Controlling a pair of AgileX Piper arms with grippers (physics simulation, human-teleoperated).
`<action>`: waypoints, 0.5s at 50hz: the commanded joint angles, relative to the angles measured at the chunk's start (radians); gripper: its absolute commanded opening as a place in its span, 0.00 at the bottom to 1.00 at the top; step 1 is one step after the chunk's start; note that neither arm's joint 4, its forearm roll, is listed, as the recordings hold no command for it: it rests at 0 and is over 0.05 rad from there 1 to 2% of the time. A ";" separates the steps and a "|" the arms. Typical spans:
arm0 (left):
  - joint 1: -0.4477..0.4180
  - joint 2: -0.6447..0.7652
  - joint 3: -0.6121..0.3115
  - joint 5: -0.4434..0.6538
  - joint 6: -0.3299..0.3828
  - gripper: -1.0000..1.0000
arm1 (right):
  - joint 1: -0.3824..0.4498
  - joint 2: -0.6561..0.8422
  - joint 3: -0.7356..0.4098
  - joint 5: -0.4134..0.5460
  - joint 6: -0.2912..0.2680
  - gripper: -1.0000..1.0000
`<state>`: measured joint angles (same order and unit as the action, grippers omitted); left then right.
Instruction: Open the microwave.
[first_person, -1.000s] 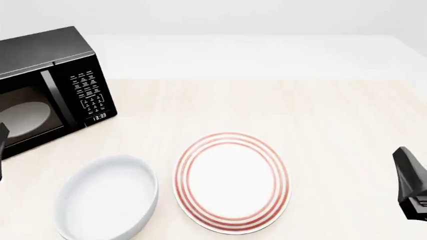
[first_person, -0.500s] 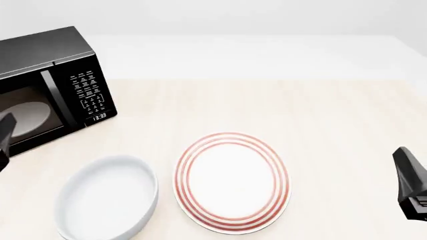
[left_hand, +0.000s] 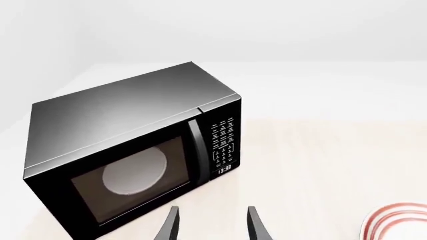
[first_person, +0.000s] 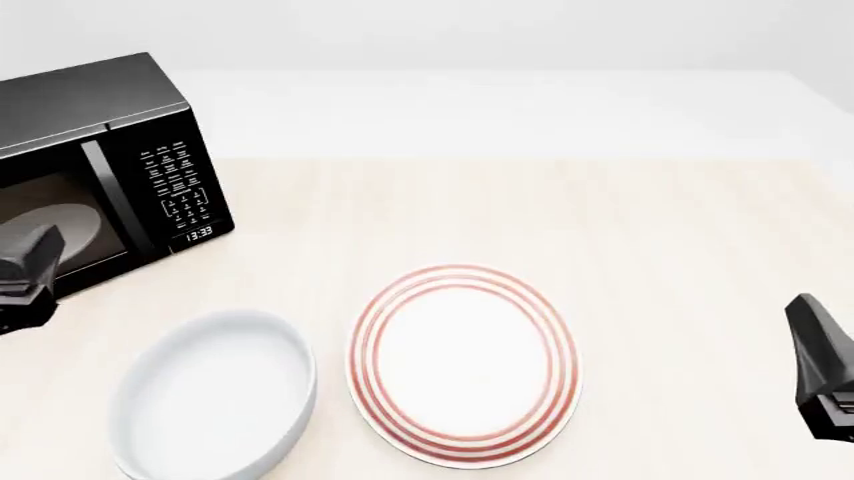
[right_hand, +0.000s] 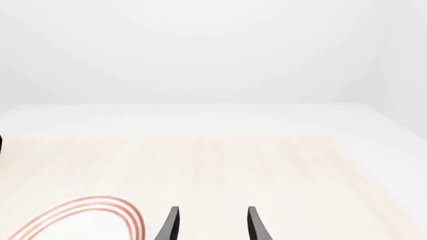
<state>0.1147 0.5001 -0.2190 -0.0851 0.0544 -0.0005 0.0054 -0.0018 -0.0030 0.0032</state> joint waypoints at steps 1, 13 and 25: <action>0.004 0.094 0.036 -0.114 0.000 1.00 | 0.000 0.000 0.000 0.000 0.000 1.00; 0.007 0.168 0.028 -0.173 0.004 1.00 | 0.000 0.000 0.000 0.000 0.000 1.00; 0.019 0.220 -0.031 -0.159 0.008 1.00 | 0.000 0.000 0.000 0.000 0.000 1.00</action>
<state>0.1272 0.6683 -0.2290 -0.2194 0.0614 -0.0005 0.0054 -0.0018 -0.0030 0.0032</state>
